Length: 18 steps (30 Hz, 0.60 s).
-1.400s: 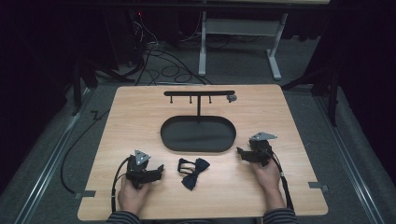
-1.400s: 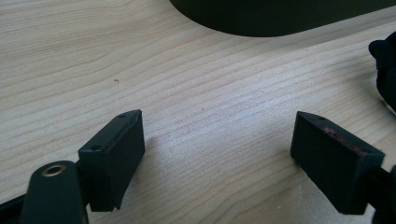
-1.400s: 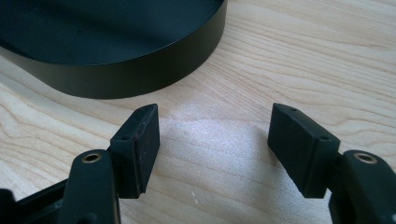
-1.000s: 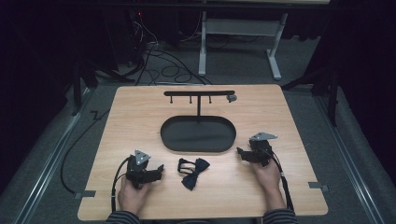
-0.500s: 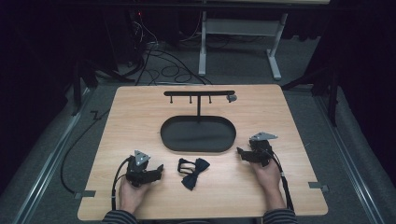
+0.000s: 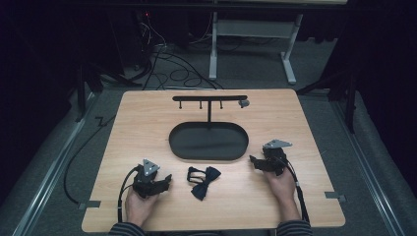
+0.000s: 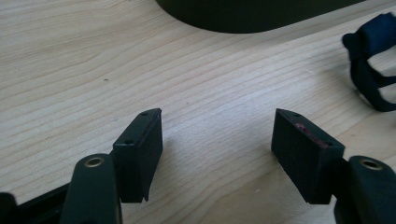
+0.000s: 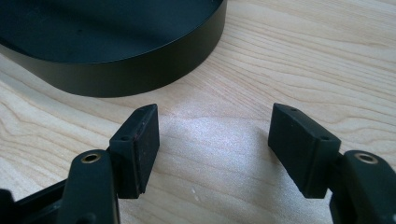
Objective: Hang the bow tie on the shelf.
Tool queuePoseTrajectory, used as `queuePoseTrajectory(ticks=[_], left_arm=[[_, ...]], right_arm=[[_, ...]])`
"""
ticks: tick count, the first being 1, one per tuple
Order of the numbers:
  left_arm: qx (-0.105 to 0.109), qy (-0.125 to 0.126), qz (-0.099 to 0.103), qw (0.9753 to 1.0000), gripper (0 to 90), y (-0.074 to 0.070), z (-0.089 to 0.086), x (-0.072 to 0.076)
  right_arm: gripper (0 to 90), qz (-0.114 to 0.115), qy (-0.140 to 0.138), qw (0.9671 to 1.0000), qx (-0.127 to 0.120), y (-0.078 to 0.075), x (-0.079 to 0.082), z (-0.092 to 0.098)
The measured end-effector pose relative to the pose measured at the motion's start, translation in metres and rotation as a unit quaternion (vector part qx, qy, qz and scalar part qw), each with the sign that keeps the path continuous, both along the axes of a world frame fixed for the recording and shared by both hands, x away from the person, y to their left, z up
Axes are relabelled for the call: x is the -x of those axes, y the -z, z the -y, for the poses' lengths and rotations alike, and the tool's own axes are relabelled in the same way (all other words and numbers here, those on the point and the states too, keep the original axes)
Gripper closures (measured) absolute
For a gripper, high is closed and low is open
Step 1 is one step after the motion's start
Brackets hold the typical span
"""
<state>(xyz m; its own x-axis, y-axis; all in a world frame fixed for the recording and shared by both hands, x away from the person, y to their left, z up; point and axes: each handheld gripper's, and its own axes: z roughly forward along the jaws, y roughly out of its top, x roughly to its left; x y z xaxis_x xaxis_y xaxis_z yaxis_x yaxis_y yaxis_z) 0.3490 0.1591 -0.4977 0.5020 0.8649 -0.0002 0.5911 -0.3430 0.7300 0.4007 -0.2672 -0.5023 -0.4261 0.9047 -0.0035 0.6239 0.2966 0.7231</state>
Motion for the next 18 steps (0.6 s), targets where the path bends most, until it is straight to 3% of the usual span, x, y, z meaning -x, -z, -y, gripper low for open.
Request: queuePoseTrajectory(ticks=[5, 18], left_arm=[[0.018, 0.019, 0.008, 0.9996, 38.6, -0.009, 0.007, 0.006], [0.03, 0.059, 0.009, 0.9978, 42.8, -0.018, 0.037, 0.007]], right_arm=[[35.3, 0.0, 0.001, 1.0, 0.0, 0.0, 0.0, 0.0], [35.3, -0.001, 0.001, 1.0, -0.006, 0.0, 0.0, 0.001]])
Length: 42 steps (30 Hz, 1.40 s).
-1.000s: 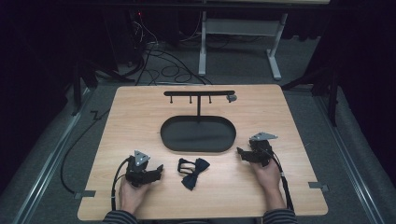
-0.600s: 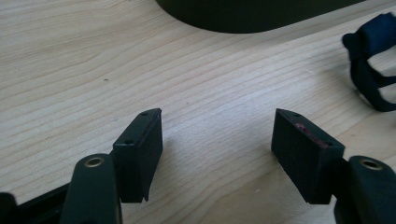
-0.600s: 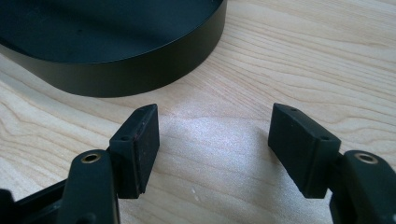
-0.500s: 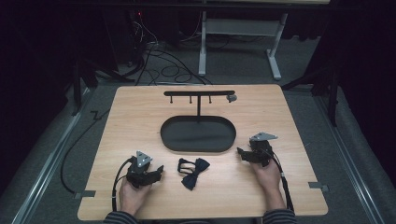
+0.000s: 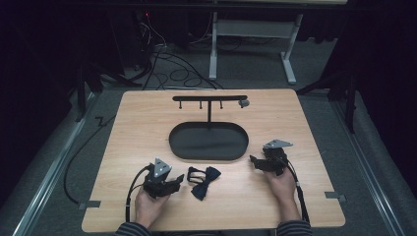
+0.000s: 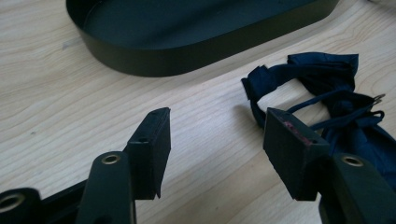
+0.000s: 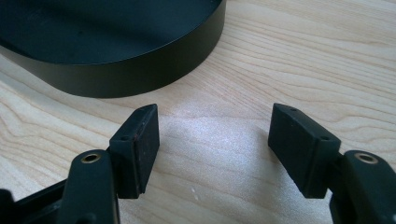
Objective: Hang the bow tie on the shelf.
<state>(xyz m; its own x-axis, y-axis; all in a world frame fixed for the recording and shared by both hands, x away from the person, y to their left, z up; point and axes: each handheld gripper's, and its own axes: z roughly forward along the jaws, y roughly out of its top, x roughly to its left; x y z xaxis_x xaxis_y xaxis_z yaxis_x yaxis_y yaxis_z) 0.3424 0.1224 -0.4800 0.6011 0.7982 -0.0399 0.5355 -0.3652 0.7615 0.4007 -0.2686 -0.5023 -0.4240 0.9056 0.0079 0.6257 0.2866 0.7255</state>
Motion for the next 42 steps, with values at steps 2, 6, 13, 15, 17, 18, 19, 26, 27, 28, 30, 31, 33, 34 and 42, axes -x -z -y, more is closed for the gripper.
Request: queuePoseTrajectory(ticks=[2, 6, 13, 15, 17, 18, 19, 26, 27, 28, 30, 31, 33, 34, 42], left_arm=[[0.003, 0.002, 0.0, 1.0, 43.2, 0.0, 0.003, -0.001], [0.012, 0.007, 0.0, 0.9999, 44.6, -0.002, 0.014, -0.006], [-0.004, 0.02, 0.008, 0.9998, 45.0, -0.005, 0.03, -0.011], [-0.008, 0.023, 0.006, 0.9997, 45.7, -0.003, 0.034, -0.013], [-0.009, 0.025, 0.003, 0.9997, 46.9, -0.002, 0.035, -0.014], [-0.01, 0.026, 0.001, 0.9996, 46.9, -0.001, 0.037, -0.015], [-0.009, 0.025, -0.002, 0.9996, 48.3, 0.0, 0.038, -0.016], [-0.02, 0.028, -0.022, 0.9992, 56.9, 0.009, 0.046, -0.023], [-0.02, 0.028, -0.028, 0.999, 57.8, 0.01, 0.047, -0.024], [-0.02, 0.028, -0.028, 0.999, 58.8, 0.01, 0.047, -0.024], [-0.022, 0.029, -0.031, 0.9989, 59.9, 0.012, 0.048, -0.025], [-0.023, 0.033, -0.033, 0.9987, 61.6, 0.012, 0.048, -0.025], [-0.021, 0.033, -0.034, 0.9986, 64.0, 0.013, 0.048, -0.025], [-0.021, 0.033, -0.034, 0.9986, 65.3, 0.013, 0.048, -0.025], [-0.022, 0.043, -0.035, 0.9982, 74.9, 0.015, 0.047, -0.024]], right_arm=[[35.3, -0.001, 0.0, 1.0, -0.002, 0.0, 0.0, 0.0], [35.3, -0.001, 0.001, 1.0, -0.002, 0.0, 0.0, 0.0], [35.3, -0.001, 0.0, 1.0, -0.004, 0.0, 0.0, 0.001], [35.3, -0.001, 0.0, 1.0, -0.004, 0.0, 0.0, 0.001], [35.3, -0.001, 0.0, 1.0, -0.004, 0.0, 0.0, 0.001], [35.3, -0.001, 0.0, 1.0, -0.004, 0.0, 0.0, 0.001], [35.3, -0.001, 0.0, 1.0, -0.004, 0.0, 0.0, 0.001], [35.1, -0.002, 0.0, 1.0, -0.006, 0.0, 0.0, 0.001], [35.1, -0.002, 0.0, 1.0, -0.006, 0.0, 0.0, 0.001], [35.1, -0.002, 0.0, 1.0, -0.006, 0.0, 0.0, 0.001], [35.1, -0.002, 0.0, 1.0, -0.007, 0.0, 0.0, 0.001], [35.1, -0.003, 0.0, 1.0, -0.009, 0.0, 0.0, 0.002], [35.1, -0.003, 0.001, 1.0, -0.009, 0.0, 0.0, 0.002], [35.1, -0.003, 0.001, 1.0, -0.009, 0.0, 0.0, 0.002], [35.1, -0.003, 0.0, 0.9999, -0.01, 0.0, 0.0, 0.002]])
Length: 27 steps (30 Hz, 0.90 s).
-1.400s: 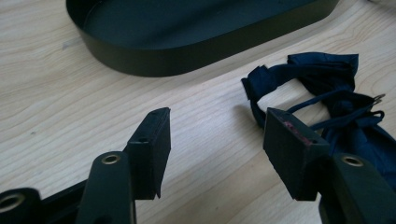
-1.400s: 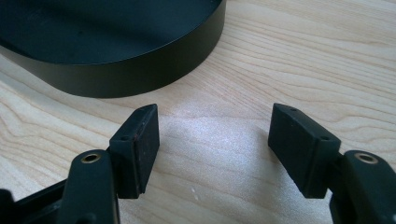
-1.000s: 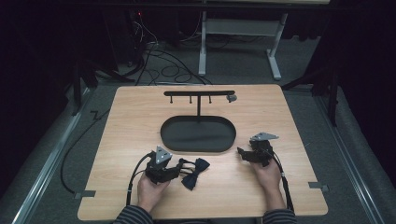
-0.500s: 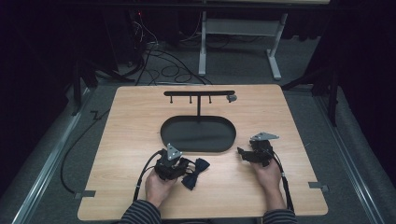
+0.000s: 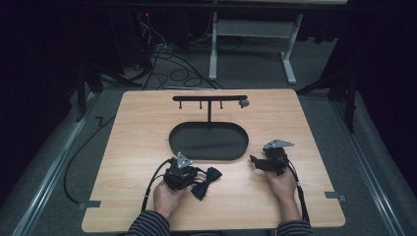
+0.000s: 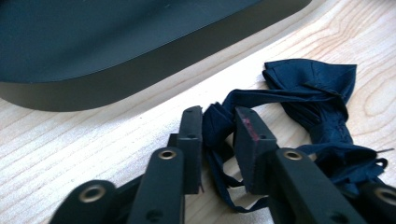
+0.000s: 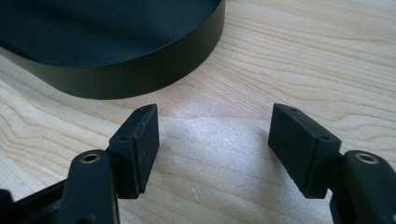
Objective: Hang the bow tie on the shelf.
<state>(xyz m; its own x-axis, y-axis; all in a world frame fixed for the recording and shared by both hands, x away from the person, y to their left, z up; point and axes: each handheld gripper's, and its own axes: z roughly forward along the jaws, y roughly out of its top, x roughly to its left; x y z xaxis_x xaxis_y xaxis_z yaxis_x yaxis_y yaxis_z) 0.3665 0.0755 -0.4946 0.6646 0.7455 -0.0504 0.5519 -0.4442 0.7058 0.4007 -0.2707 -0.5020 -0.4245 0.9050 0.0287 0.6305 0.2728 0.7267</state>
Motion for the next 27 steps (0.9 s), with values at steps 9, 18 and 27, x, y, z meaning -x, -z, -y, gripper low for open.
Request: queuePoseTrajectory(ticks=[9, 18, 27], left_arm=[[0.01, 0.013, 0.011, 0.9998, 78.0, -0.012, -0.002, 0.006], [0.023, 0.019, 0.03, 0.9991, 78.5, -0.036, -0.006, 0.012], [0.015, 0.045, 0.046, 0.9978, 78.7, -0.059, -0.006, 0.011]], right_arm=[[35.1, 0.0, 0.001, 1.0, -0.002, 0.0, 0.0, 0.0], [35.0, -0.001, 0.001, 1.0, -0.006, 0.0, 0.0, 0.001], [35.0, -0.001, 0.001, 1.0, -0.006, 0.0, 0.0, 0.001]])
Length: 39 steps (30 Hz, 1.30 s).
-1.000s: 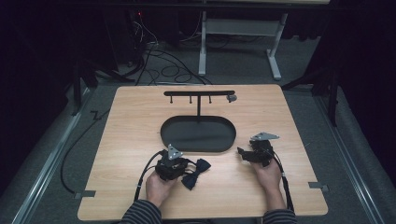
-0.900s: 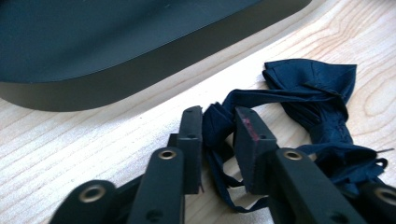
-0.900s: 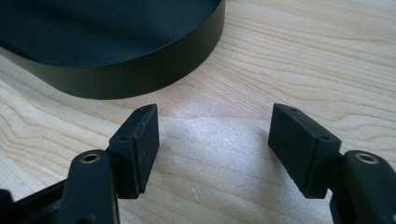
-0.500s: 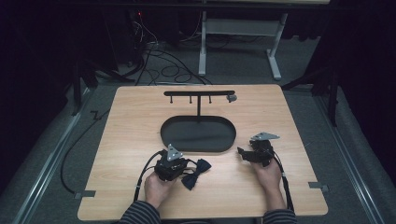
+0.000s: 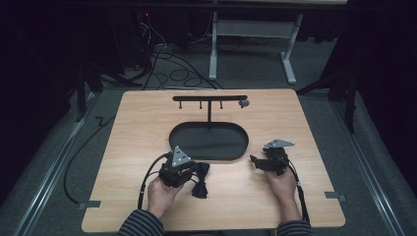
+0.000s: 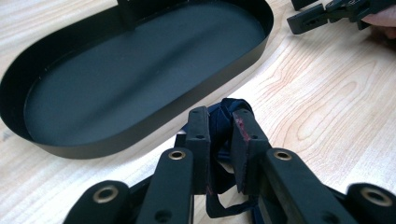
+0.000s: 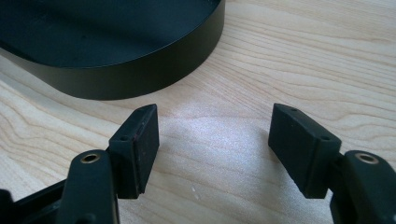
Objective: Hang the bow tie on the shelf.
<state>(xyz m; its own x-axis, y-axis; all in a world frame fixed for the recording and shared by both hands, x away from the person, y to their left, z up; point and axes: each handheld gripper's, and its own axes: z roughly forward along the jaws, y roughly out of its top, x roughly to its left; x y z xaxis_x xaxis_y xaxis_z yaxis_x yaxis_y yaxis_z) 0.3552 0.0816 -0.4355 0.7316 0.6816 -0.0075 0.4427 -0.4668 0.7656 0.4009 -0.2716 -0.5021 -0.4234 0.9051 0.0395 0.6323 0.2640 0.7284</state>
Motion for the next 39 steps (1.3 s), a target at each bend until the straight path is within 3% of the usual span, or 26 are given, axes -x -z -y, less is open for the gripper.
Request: queuePoseTrajectory(ticks=[11, 24, 32, 39], left_arm=[[-0.005, 0.013, 0.016, 0.9998, 78.6, -0.016, -0.002, 0.0], [-0.01, 0.019, 0.012, 0.9997, 78.6, -0.022, -0.005, -0.007], [0.028, 0.019, 0.009, 0.9994, 78.7, -0.039, -0.012, -0.015], [0.038, 0.018, 0.011, 0.9991, 78.7, -0.047, -0.014, -0.021]], right_arm=[[35.0, 0.0, 0.0, 1.0, -0.001, 0.0, 0.0, 0.0], [35.0, 0.0, 0.0, 1.0, -0.001, 0.0, 0.0, 0.0], [35.0, -0.001, 0.001, 1.0, -0.002, 0.0, 0.0, 0.0], [35.0, -0.001, 0.001, 1.0, -0.002, 0.0, 0.0, 0.0]])
